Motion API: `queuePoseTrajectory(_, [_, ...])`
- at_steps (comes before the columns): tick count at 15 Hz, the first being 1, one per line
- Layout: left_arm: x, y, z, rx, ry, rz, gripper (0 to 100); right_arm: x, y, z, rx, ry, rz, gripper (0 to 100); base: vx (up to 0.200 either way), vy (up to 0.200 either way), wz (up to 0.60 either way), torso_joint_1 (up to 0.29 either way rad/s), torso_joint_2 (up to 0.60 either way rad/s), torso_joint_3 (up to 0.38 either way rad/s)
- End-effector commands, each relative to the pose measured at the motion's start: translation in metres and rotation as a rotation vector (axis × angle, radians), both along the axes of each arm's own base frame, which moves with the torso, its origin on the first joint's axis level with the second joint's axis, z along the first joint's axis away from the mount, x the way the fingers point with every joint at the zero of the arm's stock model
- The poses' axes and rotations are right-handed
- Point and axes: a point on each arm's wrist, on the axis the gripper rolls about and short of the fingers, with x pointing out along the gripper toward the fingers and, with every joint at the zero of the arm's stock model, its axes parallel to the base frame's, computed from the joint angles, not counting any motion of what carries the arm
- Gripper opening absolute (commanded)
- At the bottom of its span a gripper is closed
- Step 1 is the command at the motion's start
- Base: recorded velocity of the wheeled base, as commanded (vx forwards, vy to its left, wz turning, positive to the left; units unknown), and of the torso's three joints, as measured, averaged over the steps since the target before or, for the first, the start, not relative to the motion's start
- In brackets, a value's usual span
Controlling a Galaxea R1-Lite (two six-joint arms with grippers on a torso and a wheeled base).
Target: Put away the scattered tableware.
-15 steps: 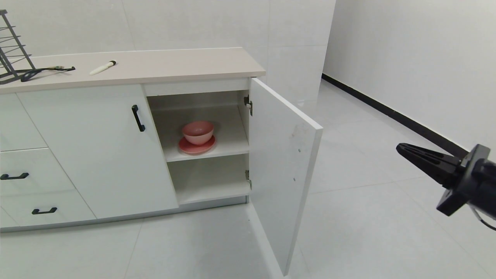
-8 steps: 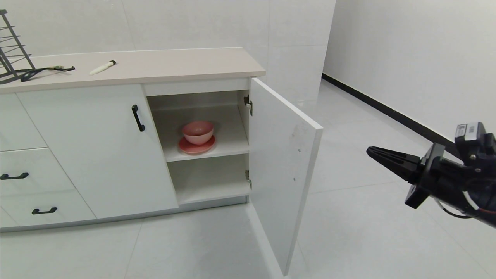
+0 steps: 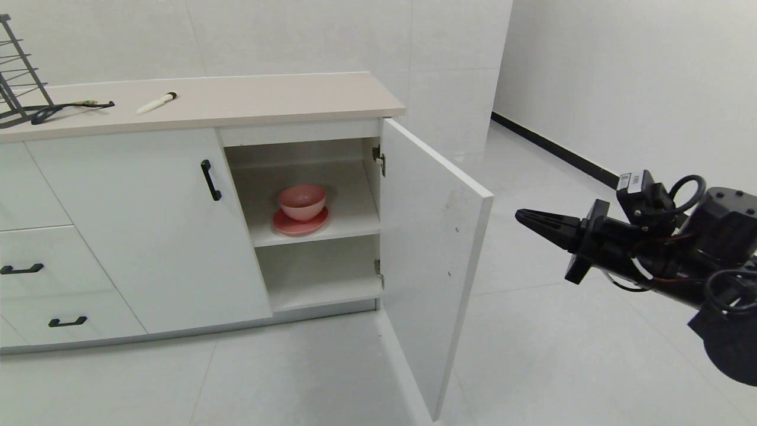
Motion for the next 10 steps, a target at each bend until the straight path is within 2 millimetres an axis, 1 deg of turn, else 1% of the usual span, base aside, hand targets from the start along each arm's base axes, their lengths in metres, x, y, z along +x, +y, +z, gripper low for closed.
queuePoseTrajectory(1, [0.000,0.000,0.000,0.000,-0.001,0.000,100,0.016,0.007,-0.012,-0.004,0.022,0.023,0,0.000,0.000,0.00,0.000,0.00,0.000])
queuePoseTrajectory(2, [0.000,0.000,0.000,0.000,-0.001,0.000,100,0.018,0.008,-0.013,-0.005,0.024,0.028,0,0.000,0.000,0.00,0.000,0.00,0.000])
queuePoseTrajectory(4, [0.000,0.000,0.000,0.000,-0.001,0.000,100,0.022,0.014,-0.017,-0.007,0.028,0.091,0,0.000,0.000,0.00,0.000,0.00,0.000])
queuePoseTrajectory(7, [0.000,0.000,0.000,0.000,-0.001,0.000,100,0.027,0.021,-0.018,-0.006,0.020,0.108,0,0.000,0.000,0.00,0.000,0.00,0.000])
queuePoseTrajectory(10, [0.000,0.000,0.000,0.000,-0.001,0.000,100,0.028,0.033,-0.021,-0.006,0.017,0.145,0,0.000,0.000,0.00,0.000,0.00,0.000])
